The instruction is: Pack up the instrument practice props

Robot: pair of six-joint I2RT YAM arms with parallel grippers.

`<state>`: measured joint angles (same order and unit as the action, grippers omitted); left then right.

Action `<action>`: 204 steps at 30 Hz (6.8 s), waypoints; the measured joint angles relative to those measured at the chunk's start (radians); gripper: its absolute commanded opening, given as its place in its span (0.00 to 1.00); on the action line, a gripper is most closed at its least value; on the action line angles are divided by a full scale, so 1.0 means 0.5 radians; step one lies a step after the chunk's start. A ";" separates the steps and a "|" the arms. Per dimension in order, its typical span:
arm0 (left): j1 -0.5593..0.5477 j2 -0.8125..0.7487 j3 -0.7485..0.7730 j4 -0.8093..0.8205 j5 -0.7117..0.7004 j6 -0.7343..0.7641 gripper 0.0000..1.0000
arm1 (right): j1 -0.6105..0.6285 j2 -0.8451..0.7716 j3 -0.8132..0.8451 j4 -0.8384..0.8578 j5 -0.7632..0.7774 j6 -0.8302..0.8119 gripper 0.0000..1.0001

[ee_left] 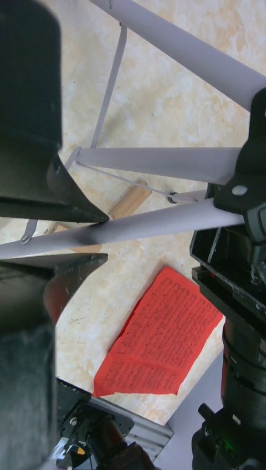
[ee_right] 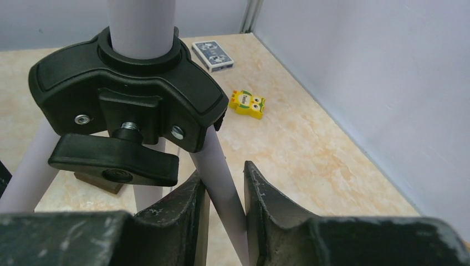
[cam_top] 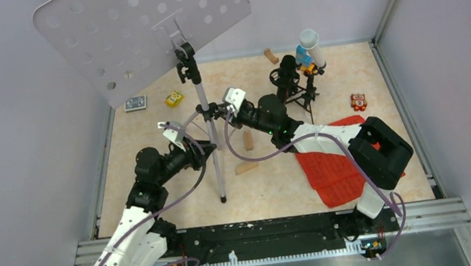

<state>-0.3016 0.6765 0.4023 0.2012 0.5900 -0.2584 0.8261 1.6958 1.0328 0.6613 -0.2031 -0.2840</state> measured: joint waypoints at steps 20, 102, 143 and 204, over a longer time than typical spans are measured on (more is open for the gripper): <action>-0.366 0.192 0.058 0.186 -0.370 -0.009 0.00 | 0.050 -0.256 -0.212 0.053 0.263 0.362 0.00; -0.515 0.162 -0.215 0.189 -0.687 0.005 0.99 | 0.404 -0.164 -0.437 0.816 0.832 0.481 0.02; -0.687 0.433 -0.193 0.424 -1.031 -0.217 0.08 | 0.350 -0.055 0.536 -1.043 0.407 1.330 0.00; -0.755 0.090 0.497 -1.375 -1.901 -0.796 0.99 | 0.043 0.504 0.635 -1.063 0.474 1.297 0.85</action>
<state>-0.6788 0.7216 0.6506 -0.4862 -0.3603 -0.6563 0.8474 1.9480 1.3502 0.1299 0.0338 0.3645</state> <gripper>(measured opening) 0.987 0.842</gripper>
